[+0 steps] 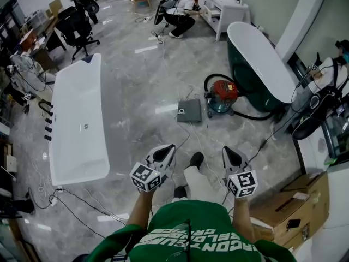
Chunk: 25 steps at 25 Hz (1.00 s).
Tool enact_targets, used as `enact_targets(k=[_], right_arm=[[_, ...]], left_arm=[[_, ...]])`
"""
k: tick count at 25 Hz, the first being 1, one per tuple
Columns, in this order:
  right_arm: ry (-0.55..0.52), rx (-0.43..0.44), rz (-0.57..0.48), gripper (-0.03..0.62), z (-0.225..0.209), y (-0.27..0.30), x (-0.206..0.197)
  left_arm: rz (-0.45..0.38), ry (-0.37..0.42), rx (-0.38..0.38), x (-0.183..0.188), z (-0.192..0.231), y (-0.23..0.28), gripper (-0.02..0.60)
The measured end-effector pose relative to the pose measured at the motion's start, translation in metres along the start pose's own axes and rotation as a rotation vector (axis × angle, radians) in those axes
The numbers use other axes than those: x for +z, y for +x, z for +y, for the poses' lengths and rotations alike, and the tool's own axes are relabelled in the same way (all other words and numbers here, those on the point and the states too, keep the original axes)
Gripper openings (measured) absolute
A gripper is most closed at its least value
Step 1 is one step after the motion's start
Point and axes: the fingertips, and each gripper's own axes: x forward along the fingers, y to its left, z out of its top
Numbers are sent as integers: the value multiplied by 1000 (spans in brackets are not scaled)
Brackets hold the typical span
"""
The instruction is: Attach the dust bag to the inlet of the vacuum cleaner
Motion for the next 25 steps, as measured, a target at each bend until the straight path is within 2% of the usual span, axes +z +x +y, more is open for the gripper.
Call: enact_targets(k=[4,10,19,25], right_arm=[[14,14,0,8,-19,37,0],[15,47,-13,8,-48,111,19],[-12,100,3,8,-110,210,54],[-31,87,5,8,-153,259,69]], left_arm=[[16,17,3,3,21,21,5],[39,30,27,18,75,57,5],[27,54,68,55,152,143,5],[38,66,68,60,194,190,5]])
